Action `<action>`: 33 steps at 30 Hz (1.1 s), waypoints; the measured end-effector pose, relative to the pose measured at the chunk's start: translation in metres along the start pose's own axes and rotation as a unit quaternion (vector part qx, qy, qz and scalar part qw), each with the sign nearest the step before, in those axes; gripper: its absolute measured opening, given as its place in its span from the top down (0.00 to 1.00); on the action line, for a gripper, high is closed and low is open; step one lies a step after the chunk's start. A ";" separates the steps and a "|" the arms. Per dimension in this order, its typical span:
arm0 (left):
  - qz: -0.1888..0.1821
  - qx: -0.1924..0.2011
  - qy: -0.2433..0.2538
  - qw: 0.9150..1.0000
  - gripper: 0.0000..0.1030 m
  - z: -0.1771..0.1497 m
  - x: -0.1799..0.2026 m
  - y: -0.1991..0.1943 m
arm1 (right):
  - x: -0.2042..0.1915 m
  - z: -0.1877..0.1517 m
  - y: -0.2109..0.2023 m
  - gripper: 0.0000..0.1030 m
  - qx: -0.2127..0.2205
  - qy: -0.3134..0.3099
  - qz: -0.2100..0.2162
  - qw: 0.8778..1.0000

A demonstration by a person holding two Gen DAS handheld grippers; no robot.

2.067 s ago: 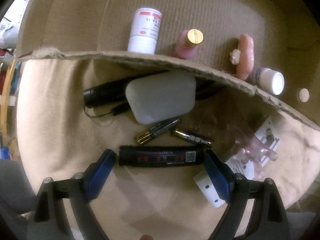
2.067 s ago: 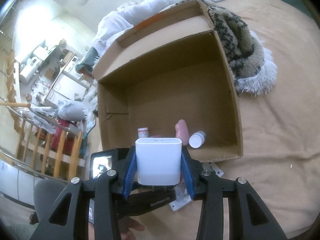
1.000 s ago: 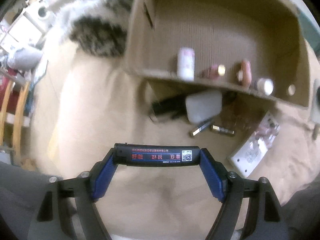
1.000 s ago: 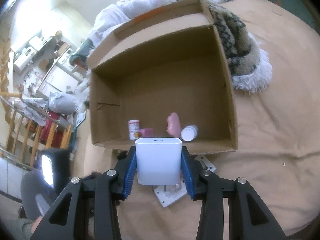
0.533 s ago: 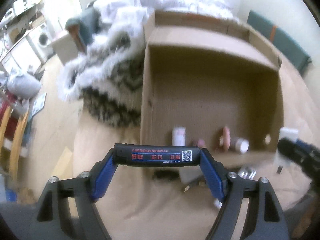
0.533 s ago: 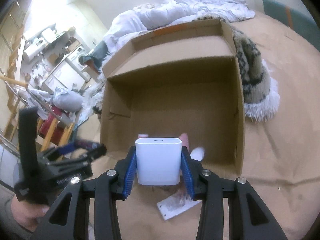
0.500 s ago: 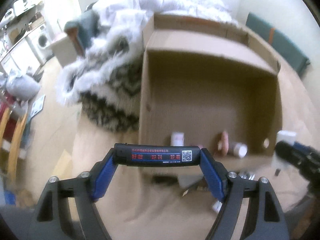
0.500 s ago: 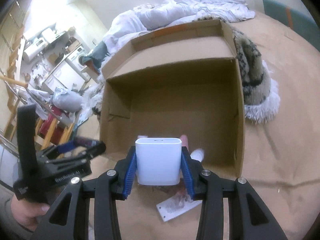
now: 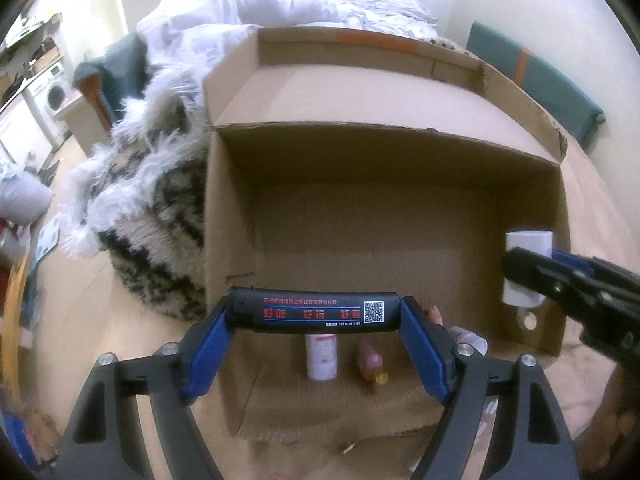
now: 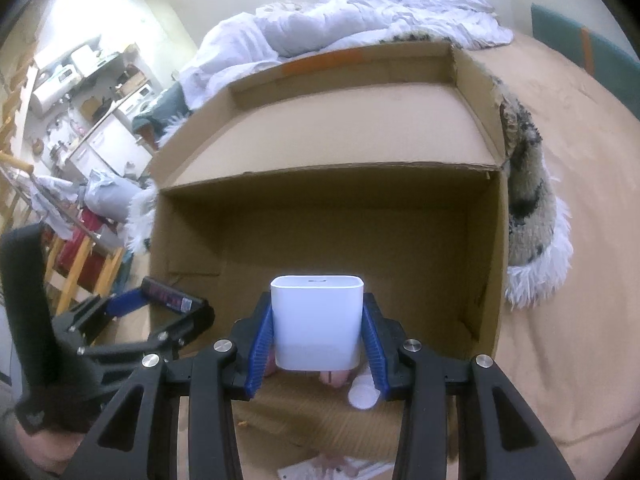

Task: Organize rigid objects
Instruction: 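Carry the charger and power bank into the box and open both grippers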

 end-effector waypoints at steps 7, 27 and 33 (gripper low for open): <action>-0.023 -0.022 0.001 0.999 0.24 -0.004 0.006 0.022 | 0.005 -0.006 0.020 0.57 -0.029 0.009 -0.008 1.000; 0.004 -0.031 0.016 0.999 0.22 -0.007 0.016 0.041 | 0.007 -0.016 0.060 0.57 -0.085 0.023 -0.053 0.995; -0.002 -0.051 0.017 0.999 0.08 -0.007 0.022 0.046 | 0.023 -0.012 0.060 0.42 -0.082 0.063 -0.033 0.994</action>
Point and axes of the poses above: each gripper's, at about its wrist camera, not at the fingertips, and y roughly the way its jaws point, x to its right, z to its top, the point moved 2 cm from there along y, roughly the way its jaws point, and after that the axes turned 4 degrees about -x, right-handed, at the moved point
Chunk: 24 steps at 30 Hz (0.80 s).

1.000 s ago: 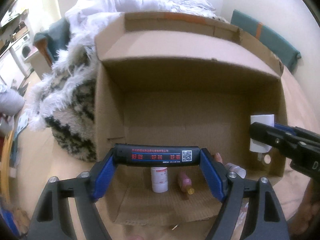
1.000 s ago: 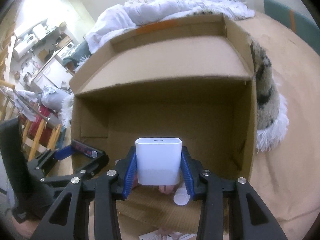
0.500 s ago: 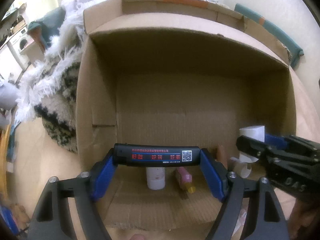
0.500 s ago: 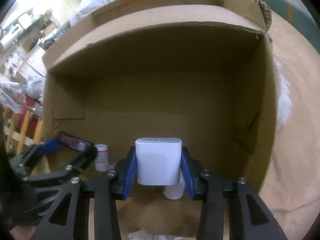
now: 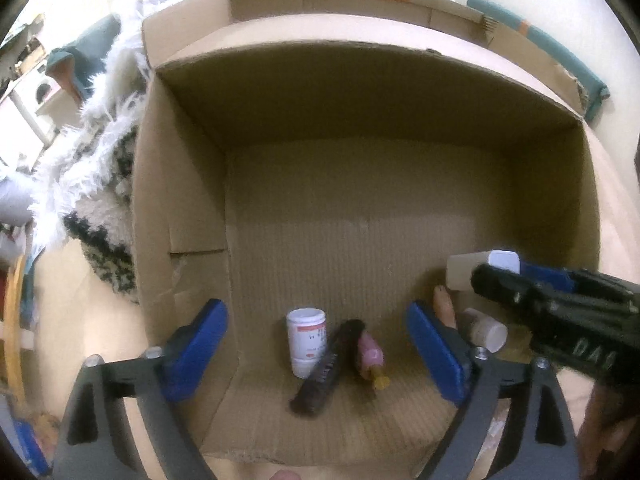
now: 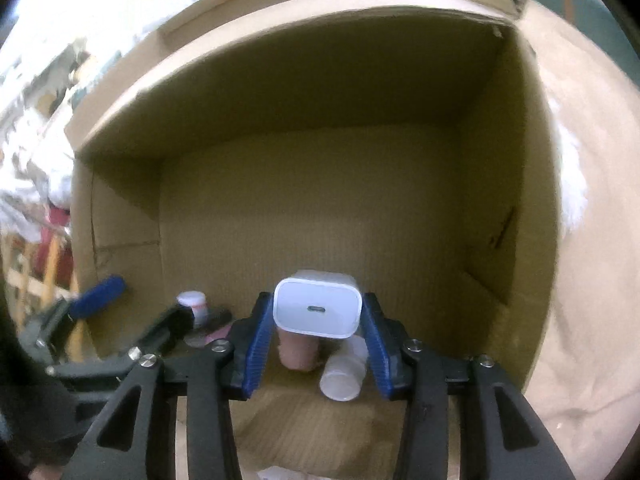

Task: Organize rigid objects
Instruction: 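Carry the charger and power bank into the box and open both grippers, then withdraw both grippers from the box back toward the remaining items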

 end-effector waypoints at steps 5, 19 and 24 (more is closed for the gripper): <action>-0.004 -0.011 -0.001 1.000 0.05 -0.003 0.006 0.003 | -0.001 0.006 -0.014 0.26 0.026 0.010 0.047 0.999; -0.008 0.025 -0.004 1.000 0.05 -0.009 0.010 -0.027 | 0.005 0.011 -0.034 0.07 0.069 0.012 0.055 0.996; -0.013 0.029 -0.011 0.999 0.05 -0.022 0.007 -0.041 | 0.016 -0.001 -0.044 0.07 0.078 0.038 0.066 0.994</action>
Point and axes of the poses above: each gripper's, at about its wrist camera, not at the fingertips, and y roughly the way its jaws point, x to its right, z to its top, the point moved 2 cm from there along y, roughly the way its jaws point, and after that the axes turned 4 degrees about -x, right-handed, at the moved point
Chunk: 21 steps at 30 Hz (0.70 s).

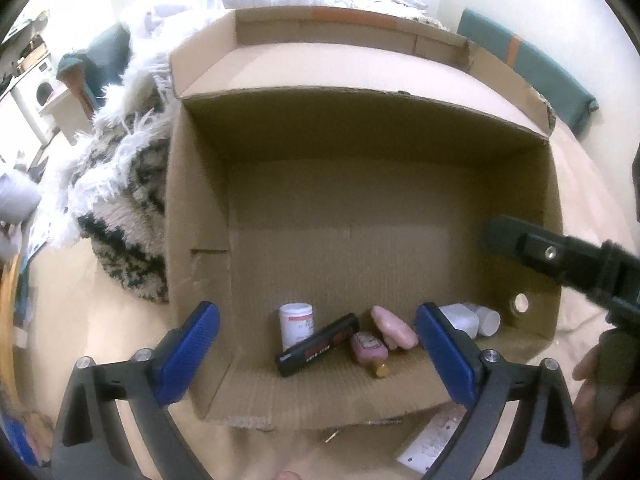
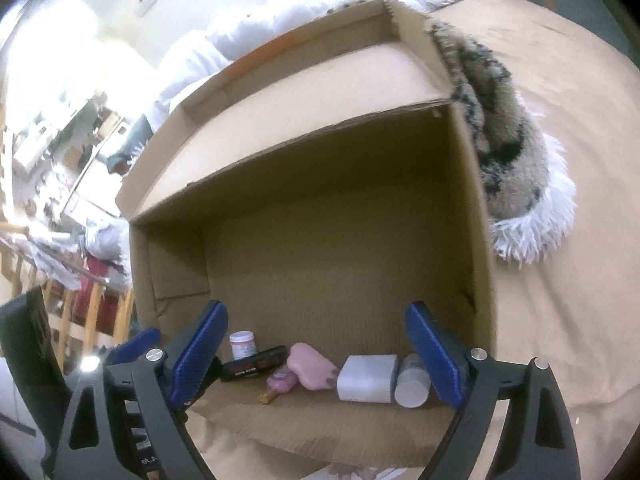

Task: Organize rigid objects
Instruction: 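Withdraw both grippers from the box back toward the remaining items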

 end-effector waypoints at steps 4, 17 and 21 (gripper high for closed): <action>-0.004 0.012 -0.006 1.000 0.05 -0.006 -0.004 -0.019 | -0.001 -0.007 -0.010 0.07 0.008 0.004 -0.007 1.000; -0.014 -0.001 -0.062 0.998 0.05 -0.040 -0.034 -0.043 | 0.009 -0.054 -0.038 0.07 -0.003 0.043 0.025 0.999; -0.014 -0.013 -0.085 0.996 0.05 -0.057 -0.043 -0.046 | 0.012 -0.070 -0.043 0.07 -0.008 0.055 0.022 0.998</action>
Point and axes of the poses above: each gripper's, at about its wrist camera, not at the fingertips, and y roughly the way its jaws point, x to its right, z to its top, the point moved 2 cm from there along y, roughly the way its jaws point, and after that the axes turned 4 degrees about -x, right-handed, at the moved point
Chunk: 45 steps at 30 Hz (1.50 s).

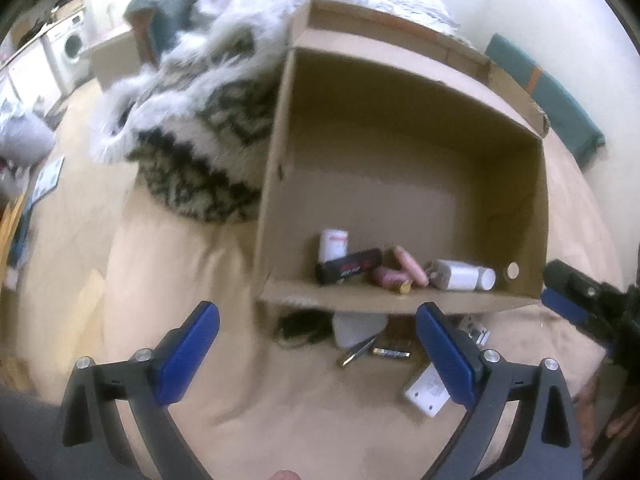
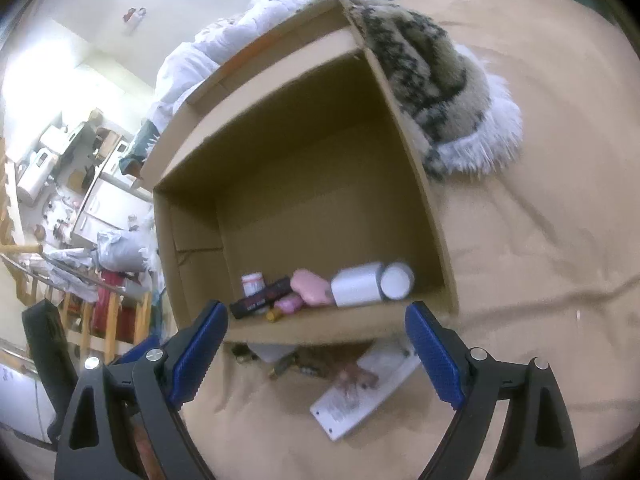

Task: Organize rigid objects
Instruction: 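Withdraw both grippers from the box back toward the remaining items, then grasp the pink toy with the right gripper while the left grasps the white earbud case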

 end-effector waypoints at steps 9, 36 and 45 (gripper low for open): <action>0.001 -0.031 -0.076 0.997 0.05 -0.011 -0.032 0.003 | 0.023 -0.026 0.000 0.07 -0.008 0.061 -0.003 0.998; -0.030 -0.065 -0.129 0.989 0.05 -0.009 -0.042 0.004 | -0.006 -0.043 0.085 0.41 -0.120 0.032 0.010 0.992; -0.015 -0.073 -0.136 0.988 0.05 -0.012 -0.047 0.013 | -0.005 -0.030 0.121 0.59 -0.148 0.036 0.006 0.988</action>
Point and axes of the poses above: each gripper's, at about its wrist camera, not at the fingertips, and y roughly the way its jaws point, x to its right, z to its top, the point moved 2 cm from there along y, roughly the way its jaws point, and after that the axes turned 4 degrees about -x, right-handed, at the moved point
